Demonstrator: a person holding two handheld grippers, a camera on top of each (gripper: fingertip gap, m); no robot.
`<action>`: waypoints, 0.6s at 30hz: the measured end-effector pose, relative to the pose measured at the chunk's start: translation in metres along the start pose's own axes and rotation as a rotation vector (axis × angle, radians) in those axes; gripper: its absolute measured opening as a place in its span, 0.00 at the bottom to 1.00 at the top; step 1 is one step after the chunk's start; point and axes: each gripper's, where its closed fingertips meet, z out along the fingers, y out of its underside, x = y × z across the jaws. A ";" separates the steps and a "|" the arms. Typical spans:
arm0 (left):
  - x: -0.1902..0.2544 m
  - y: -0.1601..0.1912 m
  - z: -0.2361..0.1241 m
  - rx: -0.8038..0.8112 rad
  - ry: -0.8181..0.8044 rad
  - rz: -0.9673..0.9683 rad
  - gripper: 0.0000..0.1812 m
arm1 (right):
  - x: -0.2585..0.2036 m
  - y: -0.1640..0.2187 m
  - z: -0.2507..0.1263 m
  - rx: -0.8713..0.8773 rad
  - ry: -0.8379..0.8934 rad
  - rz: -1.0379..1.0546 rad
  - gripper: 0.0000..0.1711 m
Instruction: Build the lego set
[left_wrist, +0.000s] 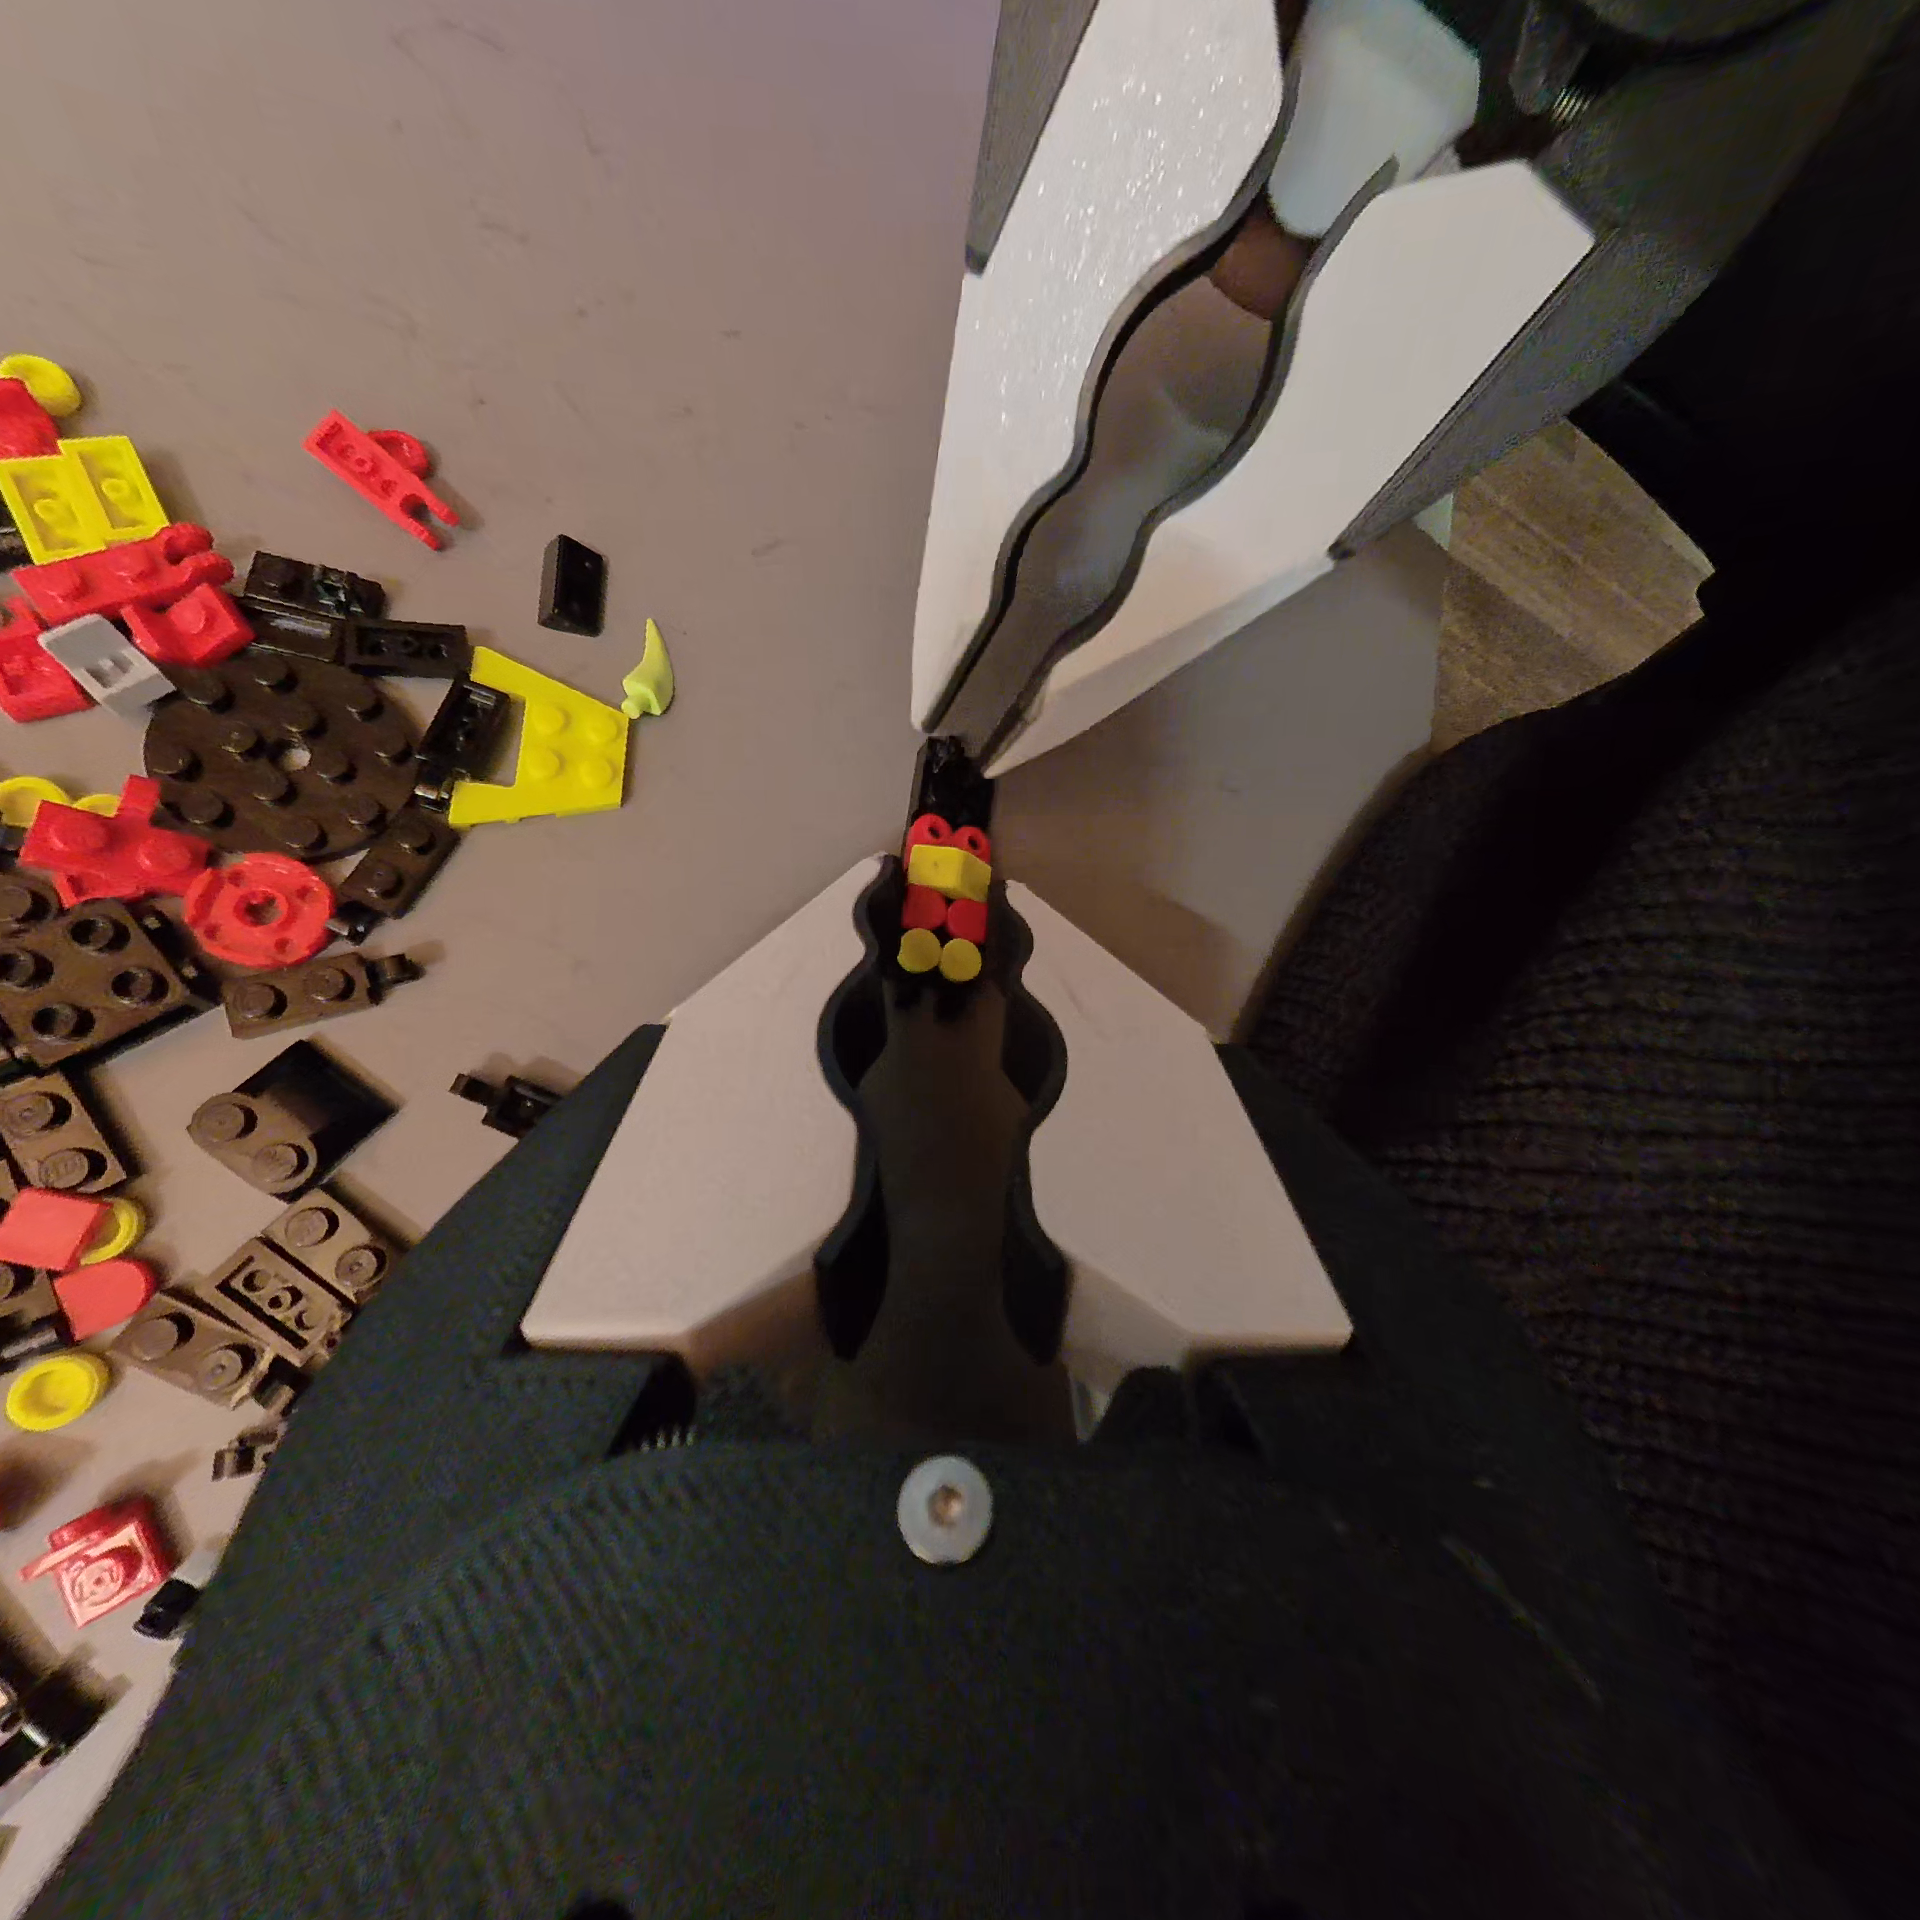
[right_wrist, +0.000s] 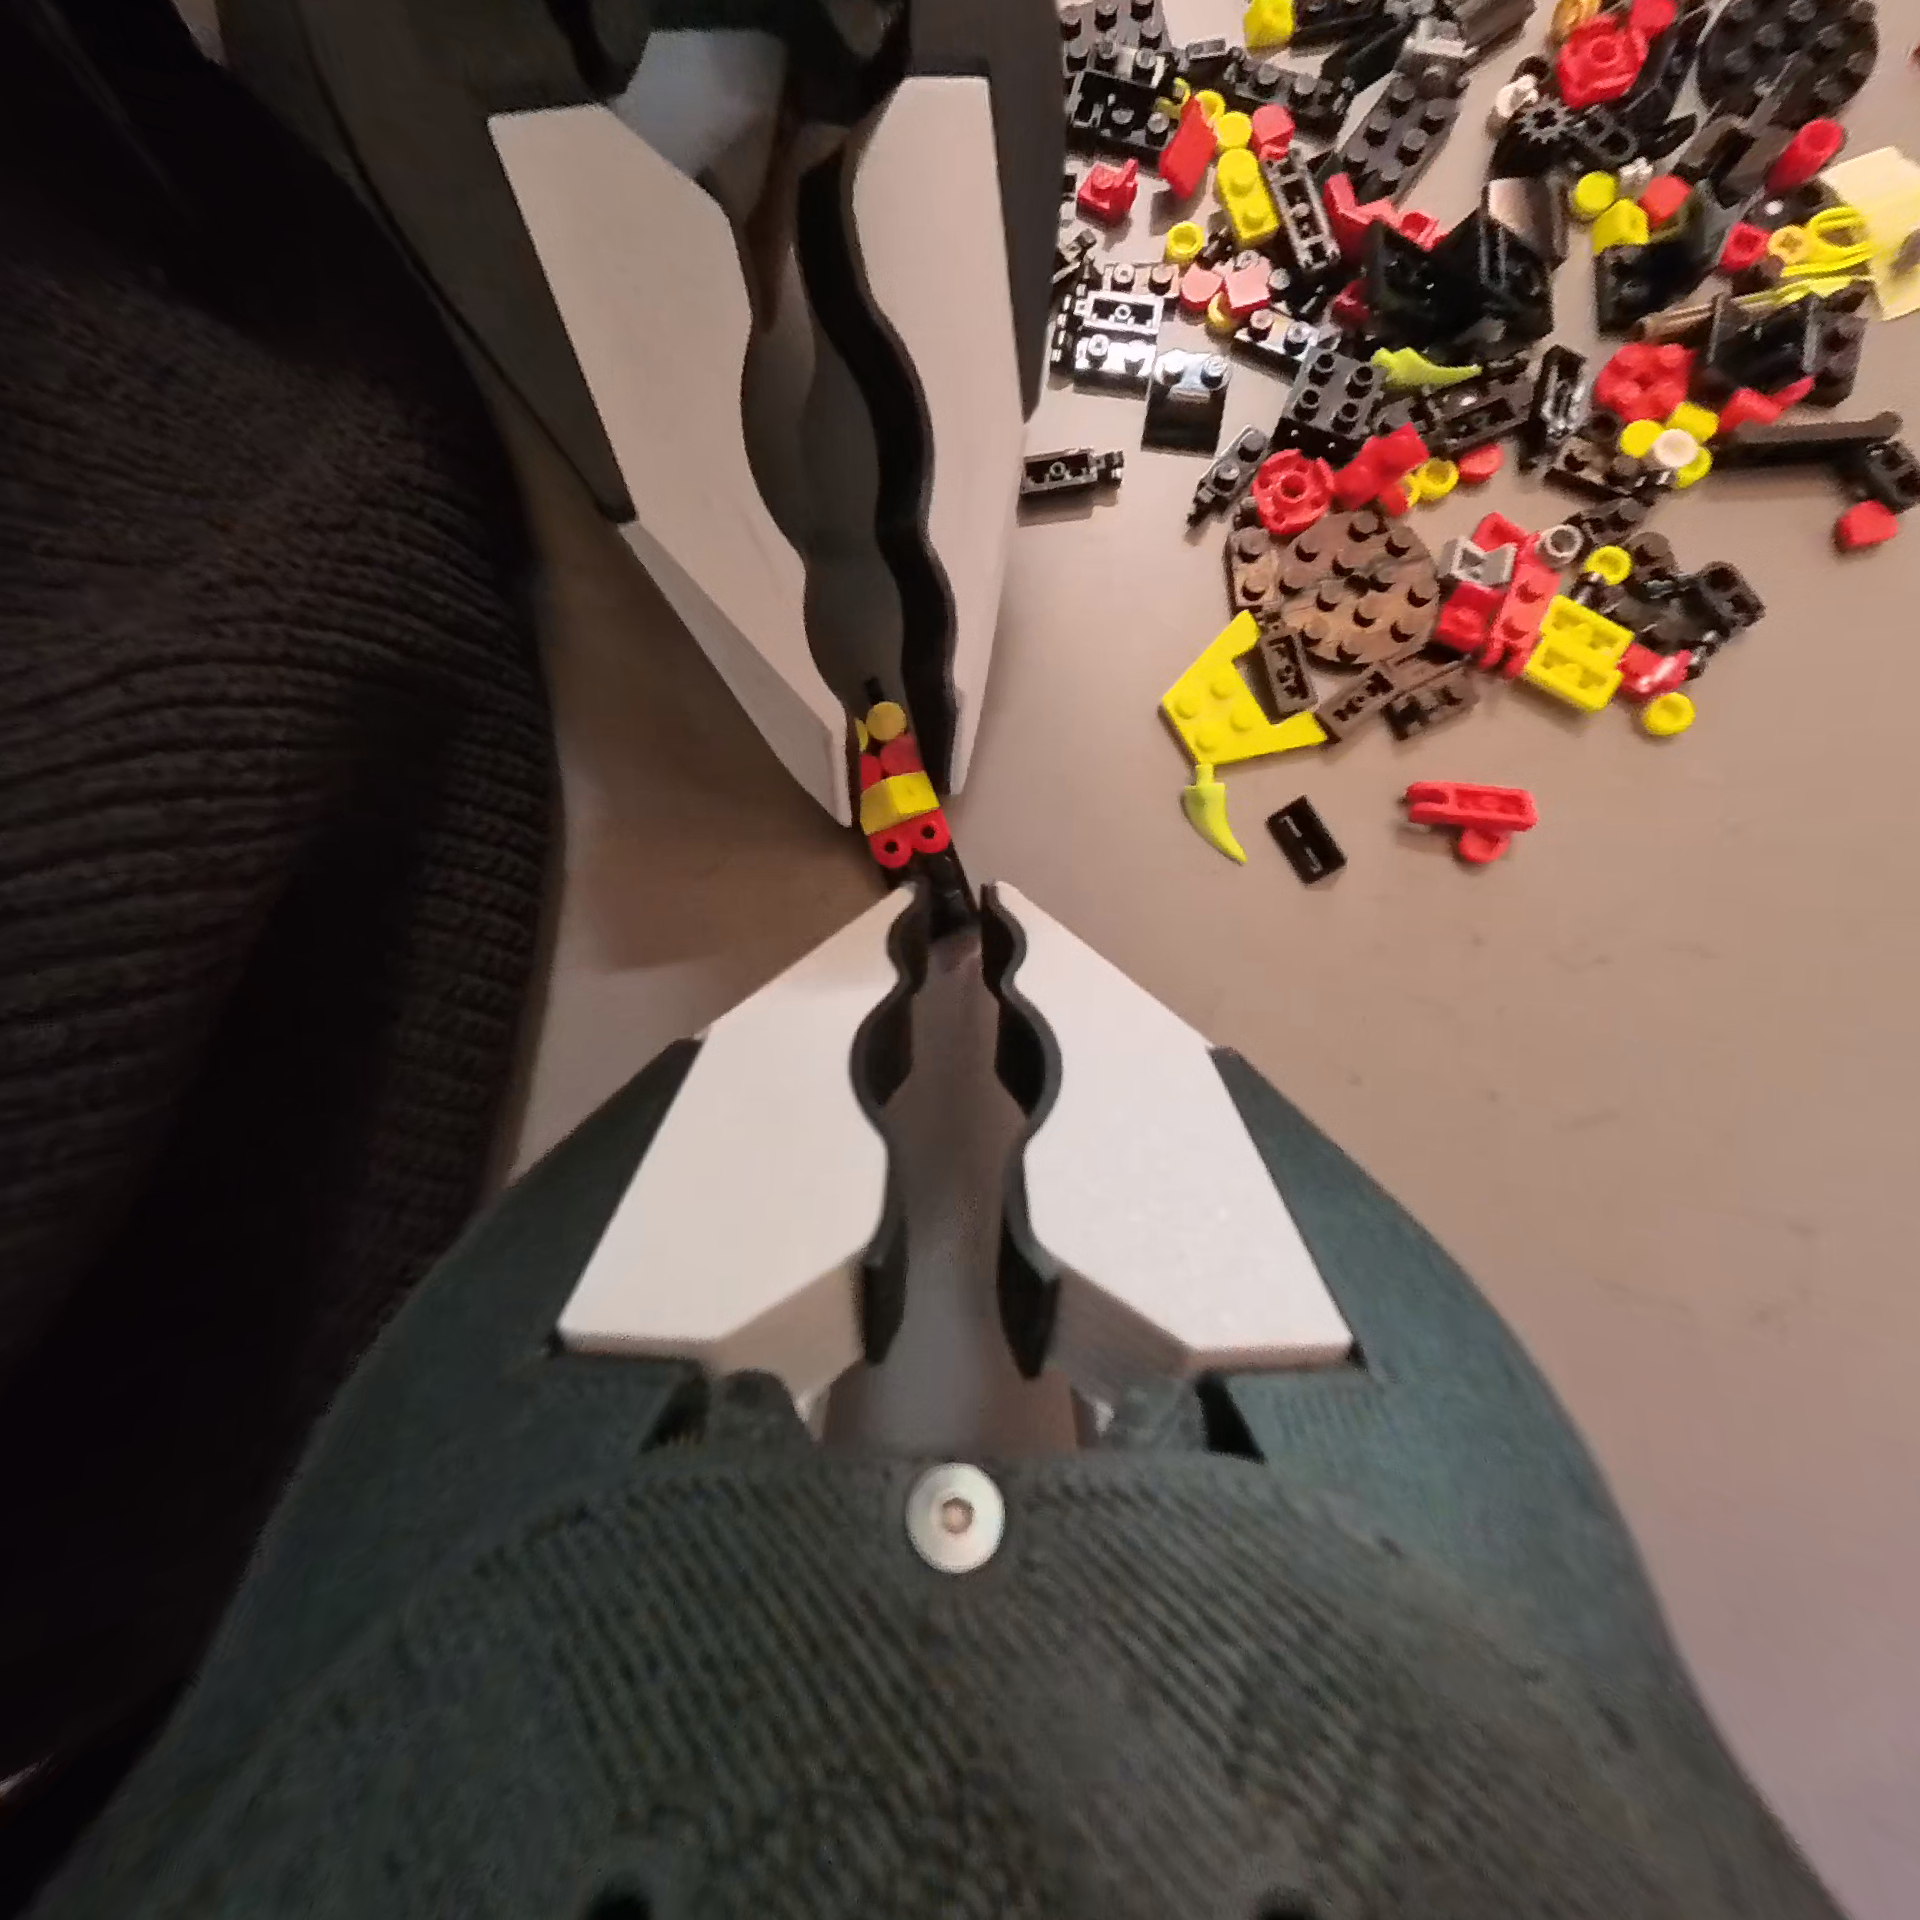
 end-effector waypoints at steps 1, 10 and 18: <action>0.000 0.000 0.000 0.000 0.000 0.000 0.08 | 0.000 0.001 0.002 -0.008 -0.001 -0.005 0.03; 0.000 0.000 0.000 0.000 -0.003 0.001 0.08 | 0.000 0.002 0.005 -0.009 0.014 0.011 0.05; 0.000 0.001 -0.001 -0.002 -0.012 0.010 0.08 | 0.020 -0.023 -0.008 0.181 0.048 0.081 0.20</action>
